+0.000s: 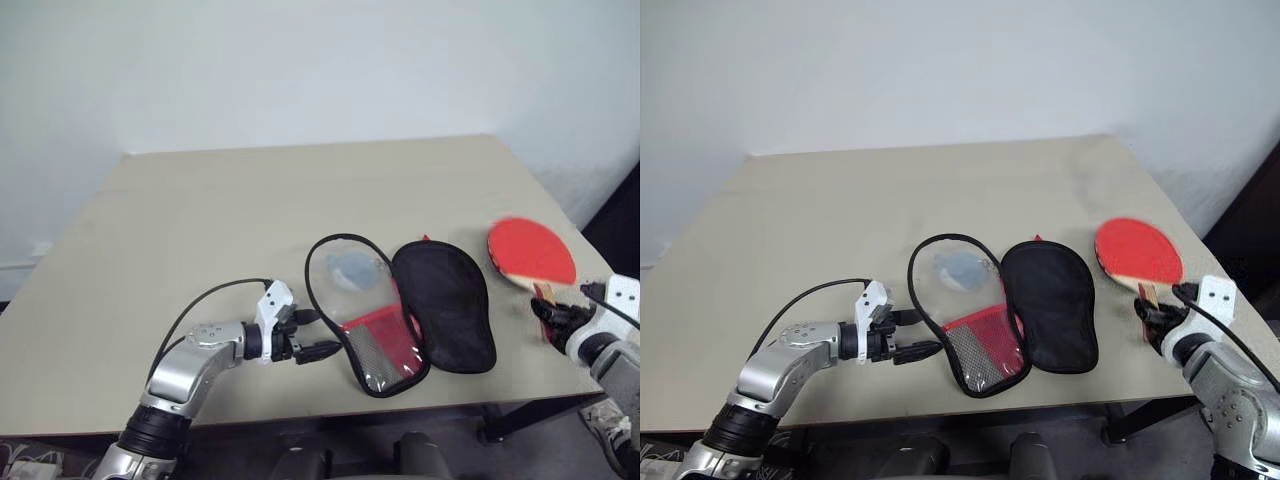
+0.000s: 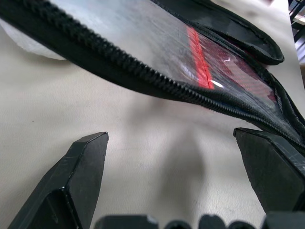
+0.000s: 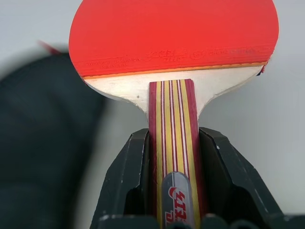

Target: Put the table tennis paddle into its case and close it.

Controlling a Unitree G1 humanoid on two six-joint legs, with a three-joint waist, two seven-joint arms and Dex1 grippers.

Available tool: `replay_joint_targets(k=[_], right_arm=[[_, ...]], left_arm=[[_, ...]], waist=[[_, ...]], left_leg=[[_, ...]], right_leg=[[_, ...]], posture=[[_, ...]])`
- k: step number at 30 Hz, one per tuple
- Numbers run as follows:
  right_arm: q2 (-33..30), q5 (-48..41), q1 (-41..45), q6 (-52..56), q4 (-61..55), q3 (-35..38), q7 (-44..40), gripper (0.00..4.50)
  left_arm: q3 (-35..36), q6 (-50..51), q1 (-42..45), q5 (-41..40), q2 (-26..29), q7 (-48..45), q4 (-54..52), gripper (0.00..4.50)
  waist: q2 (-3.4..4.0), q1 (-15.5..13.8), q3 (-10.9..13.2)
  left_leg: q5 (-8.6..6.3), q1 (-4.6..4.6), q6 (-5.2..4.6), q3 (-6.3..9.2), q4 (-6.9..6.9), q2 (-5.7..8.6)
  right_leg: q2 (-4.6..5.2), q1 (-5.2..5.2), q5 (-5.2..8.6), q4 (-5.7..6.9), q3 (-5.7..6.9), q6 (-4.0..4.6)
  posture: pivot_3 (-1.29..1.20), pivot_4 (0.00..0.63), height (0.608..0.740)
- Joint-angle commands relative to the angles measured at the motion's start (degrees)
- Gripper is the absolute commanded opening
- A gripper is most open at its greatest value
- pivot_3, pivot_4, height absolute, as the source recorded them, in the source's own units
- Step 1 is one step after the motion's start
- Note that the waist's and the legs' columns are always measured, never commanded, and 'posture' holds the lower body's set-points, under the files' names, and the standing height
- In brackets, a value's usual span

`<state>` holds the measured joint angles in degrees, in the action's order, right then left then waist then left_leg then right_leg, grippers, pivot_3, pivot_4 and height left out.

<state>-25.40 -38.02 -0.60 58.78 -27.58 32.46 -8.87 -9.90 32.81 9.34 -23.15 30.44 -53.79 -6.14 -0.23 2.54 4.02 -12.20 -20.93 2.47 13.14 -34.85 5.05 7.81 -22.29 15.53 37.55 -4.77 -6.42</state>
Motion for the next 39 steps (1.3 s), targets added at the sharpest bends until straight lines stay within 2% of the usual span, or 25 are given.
replay_joint_targets(k=[1,6,9,13,23,39], right_arm=[[3.30,-3.45,2.41,1.99,-9.29,-0.96,4.77,1.17],[10.80,-7.95,4.03,7.39,-14.03,-5.50,10.71,1.17],[13.31,-7.07,2.79,8.76,-14.41,-9.74,12.47,1.17],[15.33,-7.55,0.70,9.33,-15.81,-11.30,13.77,1.17],[15.36,-6.11,-7.23,8.76,-18.78,-14.69,14.13,1.17],[13.83,1.45,-10.76,0.26,-11.74,-17.74,11.35,1.17]], left_arm=[[0.67,0.11,1.60,-0.47,0.65,-0.92,-1.05,4.50],[-0.20,0.12,2.67,-0.15,0.32,-1.60,-0.36,4.50],[-1.05,0.04,3.54,0.26,0.22,-2.30,0.09,4.50],[-1.00,0.12,4.55,0.41,0.05,-2.42,0.71,4.50],[-1.17,0.74,4.29,0.41,0.11,-2.52,-0.06,4.50],[-0.84,0.57,4.24,0.62,0.51,-2.49,0.05,4.50]], waist=[[-0.06,-0.03,-0.02],[-0.05,-0.03,-0.02],[-0.04,-0.03,-0.01],[-0.03,-0.04,-0.02],[-0.03,0.00,-0.02],[-0.09,-0.15,-0.04]], left_leg=[[0.00,-0.01,0.00,0.01,-0.01,0.00],[0.00,-0.02,0.00,0.04,0.00,0.00],[0.00,-0.04,0.00,0.03,0.00,0.01],[0.00,-0.04,0.00,0.06,0.01,0.02],[-0.01,-0.04,0.01,0.05,0.02,0.01],[-0.01,-0.03,0.01,0.05,-0.02,0.01]], right_leg=[[0.00,0.00,0.00,0.00,0.00,0.00],[-0.01,-0.02,0.00,0.00,0.00,0.00],[0.00,-0.05,0.00,0.00,-0.01,0.01],[-0.01,-0.07,-0.01,0.00,-0.01,0.00],[-0.01,-0.09,0.00,0.00,-0.02,0.00],[-0.01,-0.03,0.00,-0.02,-0.02,0.00]], posture=[[0.00,0.000,0.740],[0.00,0.000,0.740],[0.00,0.000,0.740],[0.00,0.000,0.740],[0.00,0.000,0.740],[0.00,0.000,0.740]])
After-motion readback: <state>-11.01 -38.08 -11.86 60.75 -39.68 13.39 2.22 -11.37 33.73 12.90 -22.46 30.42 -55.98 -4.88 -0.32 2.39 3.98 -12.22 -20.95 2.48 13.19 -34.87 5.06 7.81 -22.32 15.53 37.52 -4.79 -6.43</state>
